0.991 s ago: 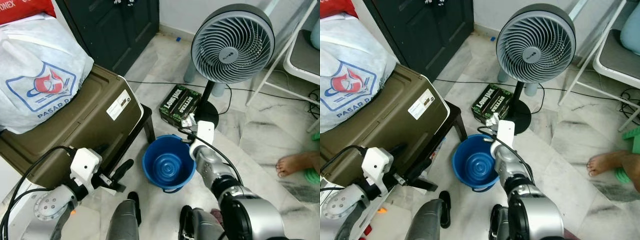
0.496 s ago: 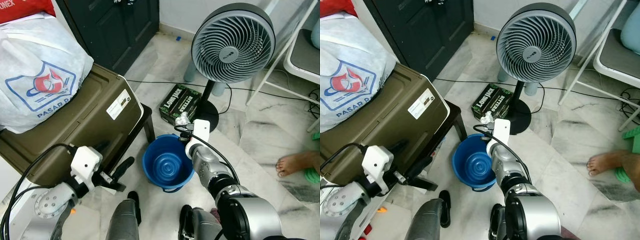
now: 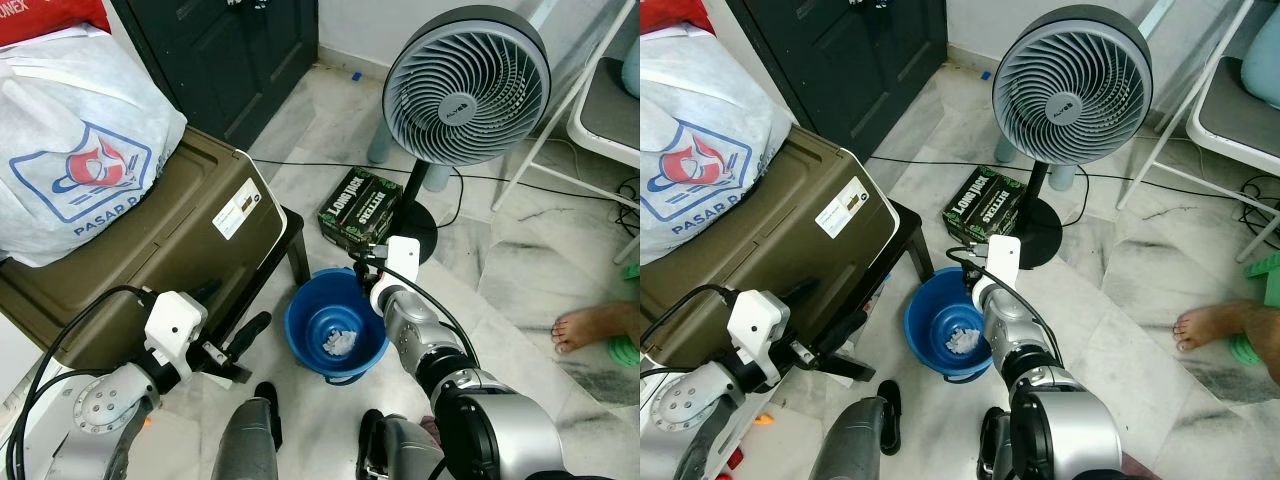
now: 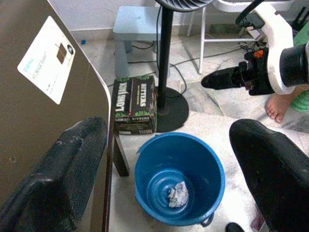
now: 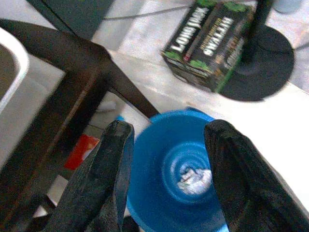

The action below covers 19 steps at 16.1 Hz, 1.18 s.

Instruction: Clean up the room

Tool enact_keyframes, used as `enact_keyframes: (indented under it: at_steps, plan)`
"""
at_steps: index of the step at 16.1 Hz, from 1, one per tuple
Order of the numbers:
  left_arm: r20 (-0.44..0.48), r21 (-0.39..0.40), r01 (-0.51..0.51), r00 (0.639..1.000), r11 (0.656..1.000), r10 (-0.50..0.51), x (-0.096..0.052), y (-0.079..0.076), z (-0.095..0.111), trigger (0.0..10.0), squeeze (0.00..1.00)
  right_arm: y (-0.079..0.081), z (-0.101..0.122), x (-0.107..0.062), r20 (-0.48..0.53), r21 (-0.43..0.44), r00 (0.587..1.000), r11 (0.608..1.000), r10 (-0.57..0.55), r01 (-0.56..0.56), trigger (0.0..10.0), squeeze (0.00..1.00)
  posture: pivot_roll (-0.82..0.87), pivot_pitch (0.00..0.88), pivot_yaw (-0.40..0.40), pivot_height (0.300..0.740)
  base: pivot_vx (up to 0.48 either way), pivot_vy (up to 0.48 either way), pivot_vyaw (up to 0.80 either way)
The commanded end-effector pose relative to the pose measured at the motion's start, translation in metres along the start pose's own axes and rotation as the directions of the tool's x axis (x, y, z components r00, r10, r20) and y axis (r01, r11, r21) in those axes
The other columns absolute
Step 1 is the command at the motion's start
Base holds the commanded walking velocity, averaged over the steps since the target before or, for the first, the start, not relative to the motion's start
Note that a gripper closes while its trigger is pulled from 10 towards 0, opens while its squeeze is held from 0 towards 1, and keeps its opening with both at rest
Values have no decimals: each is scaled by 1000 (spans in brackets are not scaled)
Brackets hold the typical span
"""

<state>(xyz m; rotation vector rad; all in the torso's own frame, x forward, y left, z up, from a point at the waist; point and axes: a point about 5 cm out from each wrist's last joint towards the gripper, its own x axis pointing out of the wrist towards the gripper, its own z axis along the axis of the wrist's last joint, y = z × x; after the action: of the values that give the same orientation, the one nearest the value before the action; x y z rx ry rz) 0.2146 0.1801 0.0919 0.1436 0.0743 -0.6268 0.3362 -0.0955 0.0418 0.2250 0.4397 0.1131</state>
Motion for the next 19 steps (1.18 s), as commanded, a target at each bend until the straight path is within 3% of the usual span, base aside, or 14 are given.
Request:
enact_keyframes:
  at_steps: [1,3,5,8,10,12,14,15,17,19]
  plan:
    - [-13,0,-5,1000,1000,5,-2,0,-4,10000,0,7,3,0,29,17,999,999,42,-43,10000,1000,249,287,33,740,0,0,0]
    - [12,-32,12,1000,999,-12,5,-2,-1,10000,0,9,8,-3,87,-37,991,994,104,-101,10000,1000,213,266,23,740,0,0,0]
    - [118,-37,47,992,998,-43,19,-7,37,10000,0,1,8,-20,160,-131,971,978,180,-160,10000,1000,156,241,3,740,0,0,0]
    - [215,-77,64,976,995,-47,36,-14,59,10000,0,-27,0,-47,176,-127,976,986,129,-108,10000,1000,94,209,-24,740,0,0,0]
    - [270,-135,74,962,988,-35,49,-18,77,10000,0,-48,3,-74,230,-141,969,988,87,-55,10000,1000,59,181,-35,740,0,0,0]
    - [257,-151,8,966,988,31,56,-10,74,10000,0,-56,9,-87,265,-181,962,984,58,-10,10000,1000,14,143,-41,740,0,0,0]
    - [184,-115,-179,963,977,198,58,11,53,10000,0,-54,17,-96,295,-212,954,977,51,14,10000,1000,-22,123,-51,740,0,0,0]
    - [161,-97,-214,960,972,228,55,16,45,10000,0,-53,19,-98,307,-212,950,977,55,12,10000,1000,-27,120,-53,740,0,0,0]
    - [117,-93,-337,931,937,346,47,31,30,10000,0,-44,19,-112,315,-271,941,962,128,-40,10000,1000,-41,96,-51,740,0,0,400]
    - [123,-84,-413,899,907,421,46,38,27,10000,0,-41,11,-117,281,-251,949,965,145,-73,10000,1000,-46,83,-43,740,0,0,800]
